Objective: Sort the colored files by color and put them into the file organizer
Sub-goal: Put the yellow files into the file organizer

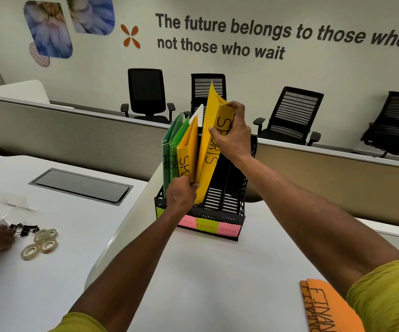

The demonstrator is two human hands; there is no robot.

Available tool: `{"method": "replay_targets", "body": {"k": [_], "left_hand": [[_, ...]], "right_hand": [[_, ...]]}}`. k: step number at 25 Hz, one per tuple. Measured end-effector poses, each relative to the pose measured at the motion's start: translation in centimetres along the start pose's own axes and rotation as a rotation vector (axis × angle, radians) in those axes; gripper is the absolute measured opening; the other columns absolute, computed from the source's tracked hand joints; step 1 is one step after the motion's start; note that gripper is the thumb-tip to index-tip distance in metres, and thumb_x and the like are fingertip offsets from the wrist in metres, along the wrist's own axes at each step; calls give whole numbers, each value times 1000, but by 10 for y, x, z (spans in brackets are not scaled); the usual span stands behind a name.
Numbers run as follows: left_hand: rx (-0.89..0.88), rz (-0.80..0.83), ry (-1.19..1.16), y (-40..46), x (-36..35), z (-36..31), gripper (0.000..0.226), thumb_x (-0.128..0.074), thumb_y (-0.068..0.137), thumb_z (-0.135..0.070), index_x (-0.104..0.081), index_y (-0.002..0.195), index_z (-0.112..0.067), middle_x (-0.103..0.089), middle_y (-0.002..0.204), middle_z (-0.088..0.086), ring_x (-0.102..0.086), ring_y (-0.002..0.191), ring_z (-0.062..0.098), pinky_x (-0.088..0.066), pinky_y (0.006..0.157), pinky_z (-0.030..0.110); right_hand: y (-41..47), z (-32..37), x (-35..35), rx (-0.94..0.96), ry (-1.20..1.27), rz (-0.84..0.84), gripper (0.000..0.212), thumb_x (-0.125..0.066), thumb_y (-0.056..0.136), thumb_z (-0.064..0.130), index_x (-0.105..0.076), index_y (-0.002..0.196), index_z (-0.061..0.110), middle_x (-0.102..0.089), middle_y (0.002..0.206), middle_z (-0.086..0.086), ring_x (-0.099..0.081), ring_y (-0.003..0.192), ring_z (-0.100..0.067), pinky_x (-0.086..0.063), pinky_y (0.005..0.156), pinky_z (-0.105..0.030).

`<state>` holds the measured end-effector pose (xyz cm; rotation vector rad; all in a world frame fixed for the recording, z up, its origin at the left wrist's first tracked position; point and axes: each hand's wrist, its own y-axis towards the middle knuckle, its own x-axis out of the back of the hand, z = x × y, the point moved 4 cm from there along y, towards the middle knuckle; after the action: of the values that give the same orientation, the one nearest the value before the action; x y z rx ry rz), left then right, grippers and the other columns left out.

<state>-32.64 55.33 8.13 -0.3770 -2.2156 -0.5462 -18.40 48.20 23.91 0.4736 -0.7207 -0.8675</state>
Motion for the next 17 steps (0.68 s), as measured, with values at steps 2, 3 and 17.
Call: {"method": "replay_targets", "body": {"k": [2, 3, 17], "left_hand": [[4, 11, 11, 1, -2, 1, 26, -63, 91, -42, -75, 99, -20, -72, 88, 2, -63, 76, 21, -47, 64, 30], [4, 8, 7, 1, -2, 0, 26, -64, 91, -41, -74, 100, -20, -72, 90, 2, -65, 79, 23, -50, 66, 31], [-75, 58, -95, 0, -10, -22, 58, -59, 84, -17, -48, 140, -25, -70, 106, 5, -65, 96, 33, -56, 79, 41]], "right_hand": [[-4, -3, -2, -5, 4, -5, 67, -76, 83, 29, -33, 135, 25, -64, 107, -2, -66, 70, -9, -57, 63, -15], [-5, -5, -3, -9, 6, -12, 67, -75, 83, 29, -33, 135, 24, -64, 106, -3, -65, 67, -7, -56, 61, -14], [-20, -10, 15, -100, 3, -150, 69, -76, 83, 29, -35, 138, 23, -58, 112, 4, -60, 85, -9, -48, 69, -12]]}}
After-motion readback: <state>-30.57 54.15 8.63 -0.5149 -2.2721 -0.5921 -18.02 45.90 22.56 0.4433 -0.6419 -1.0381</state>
